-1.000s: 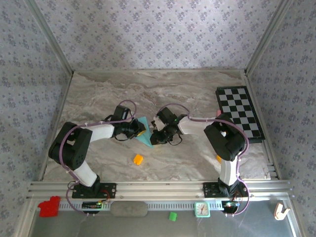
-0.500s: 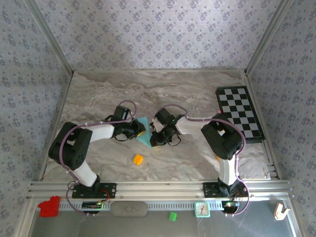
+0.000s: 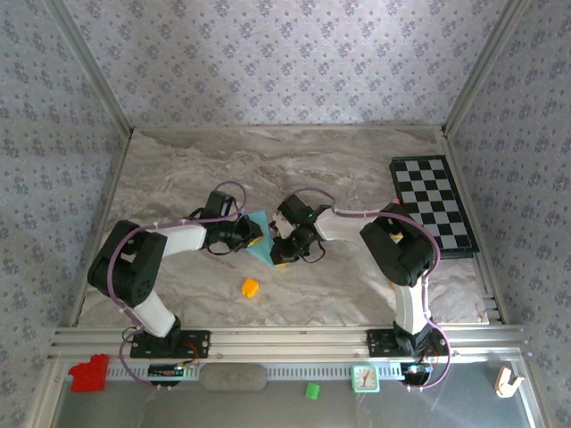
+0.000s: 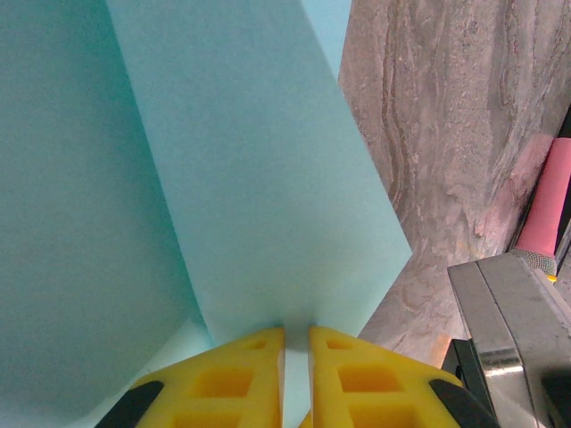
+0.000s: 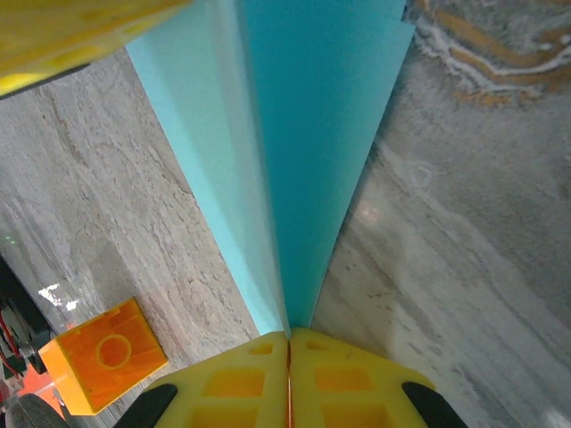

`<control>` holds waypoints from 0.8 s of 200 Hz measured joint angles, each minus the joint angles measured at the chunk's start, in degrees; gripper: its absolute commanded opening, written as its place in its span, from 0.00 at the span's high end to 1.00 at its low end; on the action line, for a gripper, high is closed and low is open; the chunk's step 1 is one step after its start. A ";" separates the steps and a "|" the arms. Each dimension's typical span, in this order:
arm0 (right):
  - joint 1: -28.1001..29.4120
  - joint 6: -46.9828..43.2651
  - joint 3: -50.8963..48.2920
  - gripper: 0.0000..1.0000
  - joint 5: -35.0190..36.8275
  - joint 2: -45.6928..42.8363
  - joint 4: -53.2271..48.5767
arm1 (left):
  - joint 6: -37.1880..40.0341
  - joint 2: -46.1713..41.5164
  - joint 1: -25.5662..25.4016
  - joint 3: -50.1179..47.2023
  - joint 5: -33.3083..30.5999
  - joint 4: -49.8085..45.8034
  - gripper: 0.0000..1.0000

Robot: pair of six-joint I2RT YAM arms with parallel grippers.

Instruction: Fold a paper plane with a square sheet of paper (pick it up from the middle)

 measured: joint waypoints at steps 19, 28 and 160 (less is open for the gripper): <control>0.00 -0.07 0.15 0.92 0.02 0.07 -0.22 | 0.00 0.17 0.00 0.02 0.02 0.00 0.85; 0.00 -0.09 0.33 0.93 0.02 0.13 -0.42 | 0.00 0.37 0.00 0.04 0.02 0.00 0.85; 0.00 -0.24 0.76 0.93 0.26 0.35 -1.09 | 0.02 3.17 0.04 0.90 0.44 0.15 0.85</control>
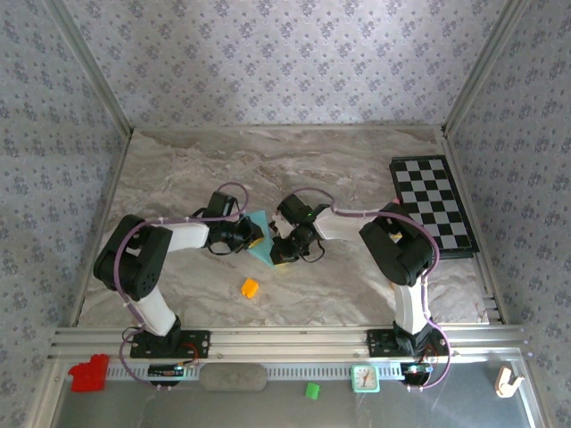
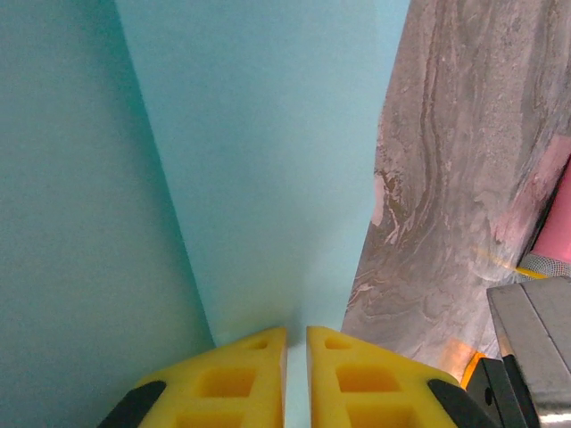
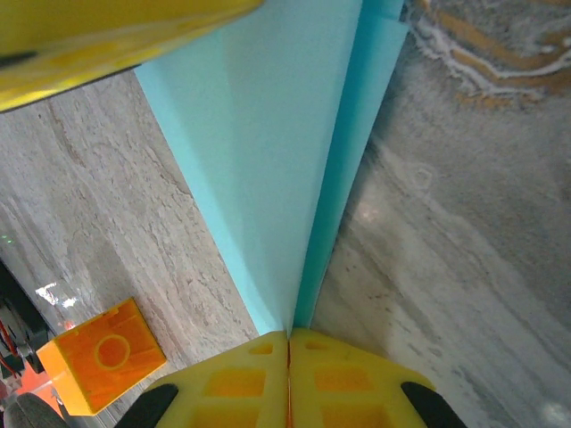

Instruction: Fold a paper plane with a square sheet of paper (pick it up from the middle)

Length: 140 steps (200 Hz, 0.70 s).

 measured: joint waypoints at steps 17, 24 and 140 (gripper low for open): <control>0.00 0.00 0.07 0.93 0.00 0.02 -0.09 | 0.00 0.17 0.00 0.00 0.00 0.09 0.85; 0.00 0.00 0.09 0.93 0.04 0.02 -0.13 | 0.00 0.28 0.00 0.04 -0.02 0.09 0.85; -0.79 3.45 -3.19 0.76 1.09 -5.11 2.19 | 0.07 1.66 0.22 0.92 -0.22 -1.55 0.87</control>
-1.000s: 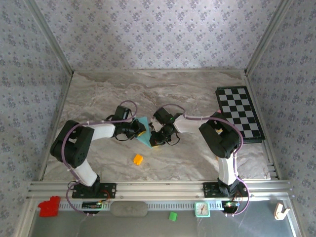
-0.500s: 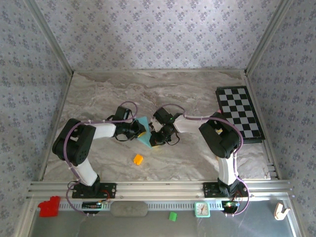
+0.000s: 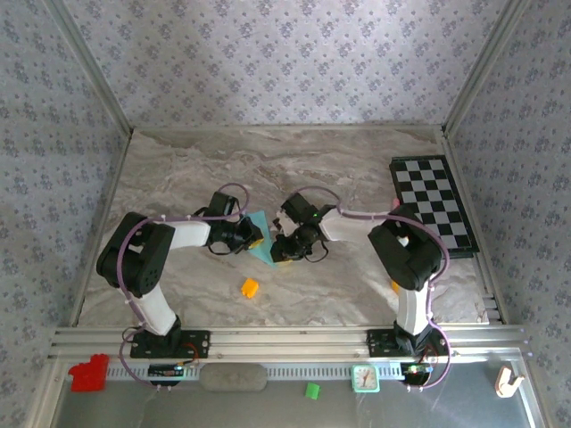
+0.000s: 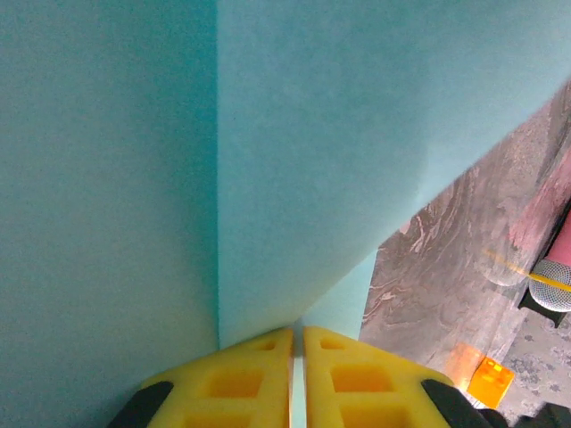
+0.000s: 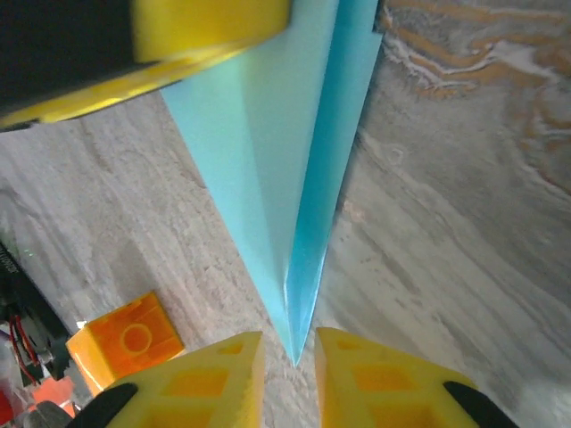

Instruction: Fold a paper plane with a square sheet of paper (pick it up from the middle)

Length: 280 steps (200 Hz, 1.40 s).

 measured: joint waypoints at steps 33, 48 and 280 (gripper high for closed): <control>-0.50 0.94 -0.22 0.79 0.85 -3.32 1.62 | 0.04 0.13 0.00 0.28 0.07 -0.31 0.87; -0.35 1.07 -0.04 0.82 0.85 -3.39 2.12 | 0.13 0.15 0.00 0.31 0.15 -0.33 0.87; 2.12 2.45 3.87 0.89 3.58 5.22 3.30 | 0.11 0.50 0.00 1.05 0.39 -1.14 0.86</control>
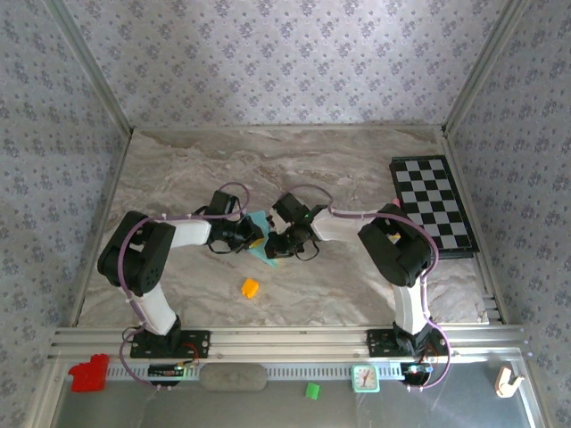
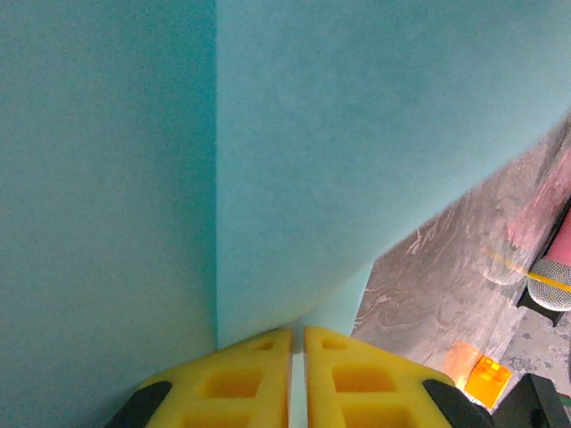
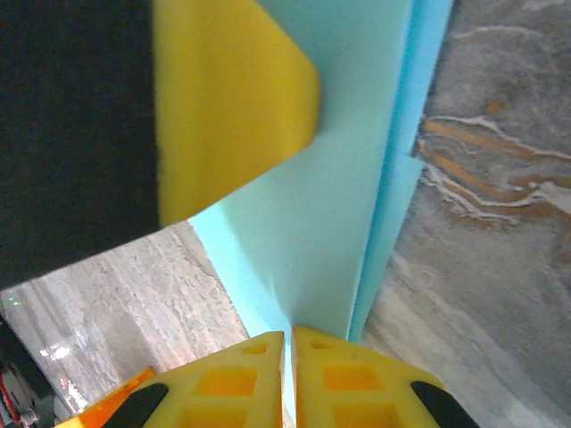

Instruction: Fold a paper plane with a square sheet of paper (pick it up from the middle)

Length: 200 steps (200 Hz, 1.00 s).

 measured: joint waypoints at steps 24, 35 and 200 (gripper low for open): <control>-0.11 0.02 -0.07 0.89 0.02 0.02 0.02 | -0.02 0.00 0.00 0.26 -0.02 -0.37 0.86; -0.11 0.00 -0.09 0.89 0.02 0.02 0.04 | -0.02 0.00 0.00 0.26 -0.02 -0.44 0.86; -2.56 -8.28 -2.89 0.90 -2.69 -1.66 -2.95 | 3.06 -2.78 2.29 1.05 1.49 2.25 0.81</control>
